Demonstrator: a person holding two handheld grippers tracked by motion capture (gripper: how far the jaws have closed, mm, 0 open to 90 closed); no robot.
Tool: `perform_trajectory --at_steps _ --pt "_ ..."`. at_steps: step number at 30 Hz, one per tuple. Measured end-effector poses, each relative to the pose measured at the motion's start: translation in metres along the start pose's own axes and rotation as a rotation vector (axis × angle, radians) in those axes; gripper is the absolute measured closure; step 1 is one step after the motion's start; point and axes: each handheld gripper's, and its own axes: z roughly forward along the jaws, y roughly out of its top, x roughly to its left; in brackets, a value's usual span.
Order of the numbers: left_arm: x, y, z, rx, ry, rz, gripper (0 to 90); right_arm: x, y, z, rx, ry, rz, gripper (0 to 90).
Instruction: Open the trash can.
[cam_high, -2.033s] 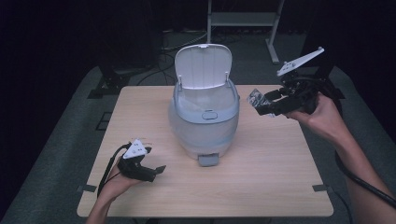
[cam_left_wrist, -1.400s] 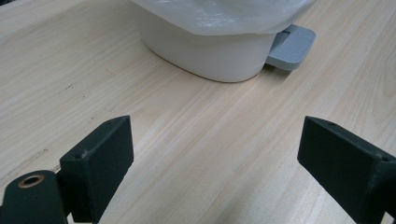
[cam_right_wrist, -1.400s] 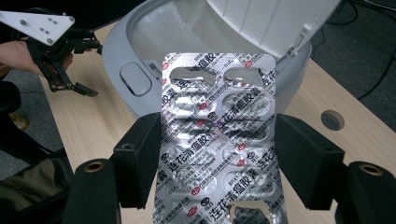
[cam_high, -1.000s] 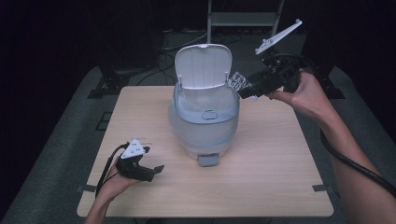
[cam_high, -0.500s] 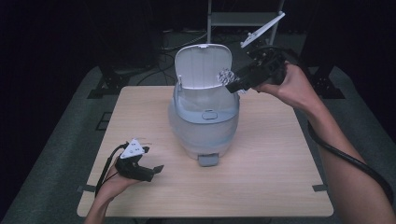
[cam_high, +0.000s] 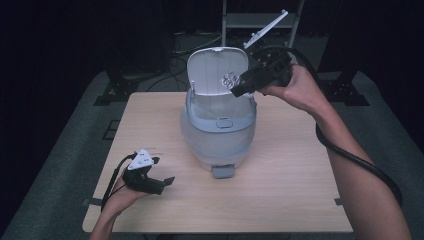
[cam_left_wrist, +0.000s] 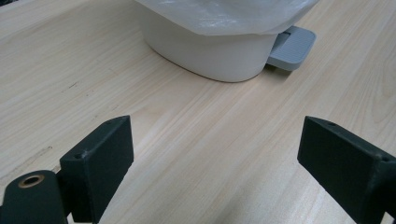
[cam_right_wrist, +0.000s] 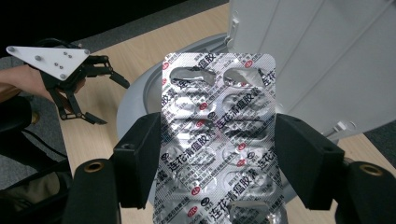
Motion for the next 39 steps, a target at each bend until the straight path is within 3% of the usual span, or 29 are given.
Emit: perform_trajectory --at_steps 35,39 --pt "0.001 -0.001 -0.003 -0.005 0.0 -0.005 9.7 -0.008 0.02 0.042 0.023 0.034 -0.014 32.4" --pt "0.001 -0.001 -0.004 -0.006 0.0 -0.007 9.7 -0.01 0.02 0.047 0.019 0.027 -0.01 28.2"
